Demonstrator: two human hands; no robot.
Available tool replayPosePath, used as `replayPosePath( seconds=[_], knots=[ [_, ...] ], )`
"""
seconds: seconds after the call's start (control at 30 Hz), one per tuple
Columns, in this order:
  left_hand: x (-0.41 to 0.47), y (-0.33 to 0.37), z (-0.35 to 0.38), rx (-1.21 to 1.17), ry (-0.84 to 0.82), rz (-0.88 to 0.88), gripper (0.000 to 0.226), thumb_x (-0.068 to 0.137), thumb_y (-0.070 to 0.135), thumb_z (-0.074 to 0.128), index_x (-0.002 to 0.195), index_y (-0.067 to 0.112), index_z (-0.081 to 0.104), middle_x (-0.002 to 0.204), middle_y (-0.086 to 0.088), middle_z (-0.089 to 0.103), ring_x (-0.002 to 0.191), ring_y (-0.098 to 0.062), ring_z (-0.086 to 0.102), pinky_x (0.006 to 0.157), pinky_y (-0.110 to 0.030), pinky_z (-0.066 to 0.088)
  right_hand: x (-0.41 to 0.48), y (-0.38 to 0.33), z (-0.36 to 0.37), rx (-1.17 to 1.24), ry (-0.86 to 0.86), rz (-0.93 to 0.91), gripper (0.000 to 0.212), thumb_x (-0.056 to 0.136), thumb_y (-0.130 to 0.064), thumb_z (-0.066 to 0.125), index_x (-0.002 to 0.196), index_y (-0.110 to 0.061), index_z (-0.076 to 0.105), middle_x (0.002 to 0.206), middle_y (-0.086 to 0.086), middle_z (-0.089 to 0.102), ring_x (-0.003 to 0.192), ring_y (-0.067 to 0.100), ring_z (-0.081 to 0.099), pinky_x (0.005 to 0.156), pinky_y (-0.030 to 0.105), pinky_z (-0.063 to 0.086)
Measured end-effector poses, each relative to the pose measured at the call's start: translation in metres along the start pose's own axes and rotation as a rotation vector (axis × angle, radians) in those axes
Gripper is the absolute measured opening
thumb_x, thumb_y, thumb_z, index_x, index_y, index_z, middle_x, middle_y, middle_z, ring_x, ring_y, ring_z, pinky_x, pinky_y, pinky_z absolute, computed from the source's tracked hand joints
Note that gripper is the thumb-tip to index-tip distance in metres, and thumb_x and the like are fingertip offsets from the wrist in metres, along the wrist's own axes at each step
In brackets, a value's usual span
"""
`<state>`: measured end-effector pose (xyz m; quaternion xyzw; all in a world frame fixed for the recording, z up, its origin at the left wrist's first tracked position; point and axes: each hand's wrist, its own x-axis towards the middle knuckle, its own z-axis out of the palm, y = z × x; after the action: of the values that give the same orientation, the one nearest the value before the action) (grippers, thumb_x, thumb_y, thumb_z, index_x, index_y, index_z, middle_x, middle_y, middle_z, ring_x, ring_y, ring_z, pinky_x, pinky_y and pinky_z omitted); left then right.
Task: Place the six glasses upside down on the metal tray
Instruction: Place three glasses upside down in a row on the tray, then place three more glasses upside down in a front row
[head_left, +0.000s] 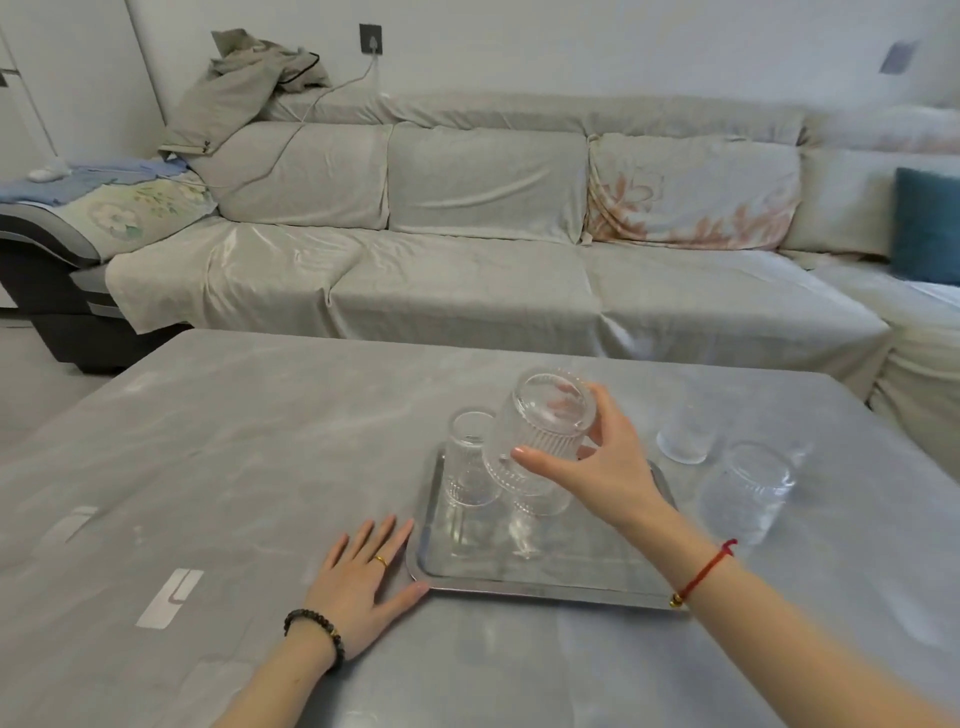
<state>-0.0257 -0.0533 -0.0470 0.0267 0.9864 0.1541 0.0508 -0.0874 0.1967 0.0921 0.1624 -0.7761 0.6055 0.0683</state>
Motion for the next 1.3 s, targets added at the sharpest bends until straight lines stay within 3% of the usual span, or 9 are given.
replayPosePath(
  seconds=[0.2,0.37,0.7,0.87,0.97,1.1,1.17,1.23,1.3],
  knots=[
    [0.0,-0.002,0.001,0.007,0.015,-0.026,0.079,0.077,0.074,0.022,0.127,0.037,-0.026,0.154,0.012,-0.008,0.141,-0.01,-0.008,0.116,-0.031,-0.004,-0.011,0.047,-0.06,-0.086,0.224,0.145,0.061,0.053,-0.032,0.086,0.099,-0.041,0.048,0.101,-0.021,0.055,0.096,-0.003,0.054,0.078,0.017,0.04],
    [-0.001,-0.003,0.001,-0.004,0.018,-0.029,0.102,0.045,0.092,-0.009,0.129,0.034,-0.024,0.144,0.017,-0.016,0.141,-0.01,-0.007,0.117,-0.032,-0.004,-0.004,0.083,-0.063,-0.122,0.304,0.277,0.072,0.056,-0.029,0.085,0.114,-0.027,0.042,0.111,-0.009,0.049,0.105,0.013,0.048,0.089,0.028,0.038],
    [0.001,-0.004,0.004,-0.003,0.049,-0.029,0.081,0.079,0.07,0.029,0.129,0.033,-0.023,0.148,0.014,-0.013,0.141,-0.009,-0.008,0.116,-0.031,-0.005,0.019,0.11,-0.038,-0.2,0.272,0.328,0.077,0.061,-0.028,0.083,0.125,-0.017,0.04,0.128,0.006,0.054,0.116,0.024,0.05,0.1,0.039,0.04],
    [0.0,-0.002,0.001,0.011,0.026,-0.033,0.081,0.077,0.074,0.025,0.129,0.035,-0.023,0.149,0.013,-0.013,0.14,-0.008,-0.01,0.117,-0.031,-0.005,0.016,0.113,-0.042,-0.248,0.194,0.326,0.09,0.063,-0.029,0.082,0.135,-0.015,0.03,0.138,0.008,0.045,0.126,0.025,0.043,0.107,0.041,0.036],
    [0.0,0.001,-0.004,0.0,0.02,-0.033,0.099,0.053,0.091,0.003,0.129,0.033,-0.022,0.145,0.016,-0.014,0.14,-0.007,-0.008,0.116,-0.031,-0.004,0.001,0.112,-0.055,-0.247,0.137,0.317,0.099,0.066,-0.031,0.08,0.142,-0.018,0.018,0.148,0.005,0.031,0.133,0.023,0.034,0.111,0.044,0.031],
    [-0.008,0.011,-0.011,-0.144,0.195,0.052,0.1,0.052,0.092,0.006,0.135,0.038,0.001,0.146,0.018,0.014,0.135,0.002,0.011,0.114,-0.027,0.004,-0.028,0.107,-0.091,-0.337,0.237,0.129,0.072,0.07,-0.025,0.077,0.131,-0.021,0.038,0.128,-0.006,0.045,0.119,0.016,0.044,0.102,0.035,0.037],
    [-0.013,0.021,-0.014,-0.232,0.349,0.2,0.067,0.067,0.083,0.021,0.129,0.061,0.013,0.137,0.036,0.027,0.125,0.019,0.021,0.109,-0.018,0.014,-0.041,0.105,-0.115,-0.374,0.347,0.034,0.056,0.07,-0.016,0.076,0.118,-0.021,0.047,0.109,-0.005,0.052,0.103,0.018,0.052,0.092,0.032,0.043],
    [-0.016,0.037,-0.017,-0.278,0.441,0.289,0.051,0.077,0.072,0.03,0.125,0.055,0.032,0.131,0.044,0.03,0.118,0.023,0.028,0.102,-0.008,0.021,-0.05,0.107,-0.139,-0.405,0.464,0.016,0.048,0.071,-0.012,0.074,0.11,-0.023,0.048,0.099,-0.002,0.05,0.091,0.02,0.052,0.083,0.033,0.046],
    [-0.015,0.069,-0.023,-0.35,0.425,0.334,0.051,0.078,0.069,0.032,0.12,0.041,0.045,0.128,0.036,0.04,0.114,0.014,0.04,0.097,-0.006,0.031,-0.053,0.109,-0.156,-0.43,0.534,0.078,0.051,0.072,-0.015,0.074,0.113,-0.022,0.044,0.103,0.0,0.046,0.09,0.019,0.049,0.08,0.033,0.044]
  ],
)
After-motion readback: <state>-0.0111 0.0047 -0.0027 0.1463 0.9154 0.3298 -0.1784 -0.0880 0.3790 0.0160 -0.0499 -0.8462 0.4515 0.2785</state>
